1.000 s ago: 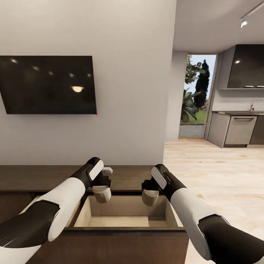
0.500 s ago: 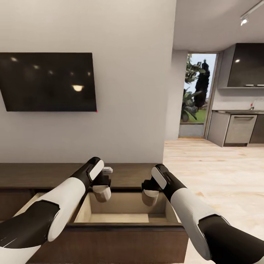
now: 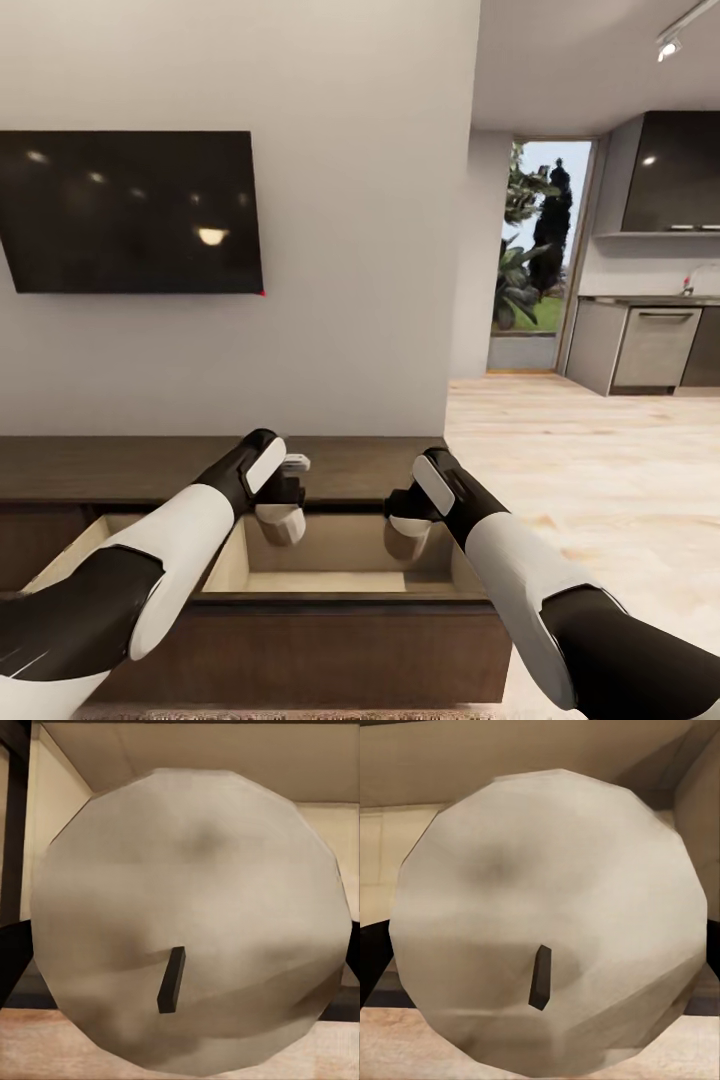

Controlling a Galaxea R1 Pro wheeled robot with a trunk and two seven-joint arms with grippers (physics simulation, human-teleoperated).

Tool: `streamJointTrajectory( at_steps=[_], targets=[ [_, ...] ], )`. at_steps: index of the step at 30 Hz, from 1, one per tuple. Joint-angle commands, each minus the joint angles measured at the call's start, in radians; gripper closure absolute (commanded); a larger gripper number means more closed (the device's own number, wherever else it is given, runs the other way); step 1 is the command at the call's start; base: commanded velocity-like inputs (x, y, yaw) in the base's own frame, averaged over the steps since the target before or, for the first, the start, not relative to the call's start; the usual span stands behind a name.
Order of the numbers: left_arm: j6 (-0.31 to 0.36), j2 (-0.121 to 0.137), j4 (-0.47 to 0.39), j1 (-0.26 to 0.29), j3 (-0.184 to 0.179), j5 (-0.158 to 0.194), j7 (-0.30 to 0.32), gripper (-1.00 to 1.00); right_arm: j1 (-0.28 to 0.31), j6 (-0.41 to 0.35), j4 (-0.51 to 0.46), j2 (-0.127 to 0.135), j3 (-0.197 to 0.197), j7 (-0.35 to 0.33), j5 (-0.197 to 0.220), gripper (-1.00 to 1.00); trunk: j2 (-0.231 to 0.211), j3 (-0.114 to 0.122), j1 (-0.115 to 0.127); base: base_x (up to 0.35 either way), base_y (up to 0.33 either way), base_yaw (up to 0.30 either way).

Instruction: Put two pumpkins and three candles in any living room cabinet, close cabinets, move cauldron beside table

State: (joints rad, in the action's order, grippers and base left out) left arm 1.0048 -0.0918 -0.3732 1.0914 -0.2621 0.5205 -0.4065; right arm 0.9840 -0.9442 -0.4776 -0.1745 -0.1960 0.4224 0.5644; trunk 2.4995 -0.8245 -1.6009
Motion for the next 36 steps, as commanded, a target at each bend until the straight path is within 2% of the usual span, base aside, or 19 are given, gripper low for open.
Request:
streamJointTrajectory(
  at_steps=[1,12,26,36],
  targets=[
    [0.002,0.001,-0.001,0.001,-0.010,0.009,-0.003,1.00,0.001,-0.002,-0.001,0.000,-0.004,0.009,0.008,1.00,0.001,-0.005,0.000,0.000,0.000,0.000],
    [0.002,0.001,-0.001,0.001,-0.016,0.009,0.009,1.00,0.001,-0.001,-0.001,0.001,-0.003,0.009,0.007,1.00,0.004,-0.048,-0.005,0.000,0.000,0.000],
    [0.001,0.001,-0.003,0.001,-0.017,0.009,0.009,1.00,0.001,0.000,-0.001,0.001,-0.002,0.009,0.006,1.00,0.004,-0.048,-0.005,0.000,0.000,0.000],
    [0.001,0.001,-0.003,0.001,-0.017,0.009,0.009,1.00,0.001,0.027,0.000,0.001,-0.002,0.009,0.007,1.00,0.004,-0.048,-0.005,0.055,0.012,0.000]
  ],
)
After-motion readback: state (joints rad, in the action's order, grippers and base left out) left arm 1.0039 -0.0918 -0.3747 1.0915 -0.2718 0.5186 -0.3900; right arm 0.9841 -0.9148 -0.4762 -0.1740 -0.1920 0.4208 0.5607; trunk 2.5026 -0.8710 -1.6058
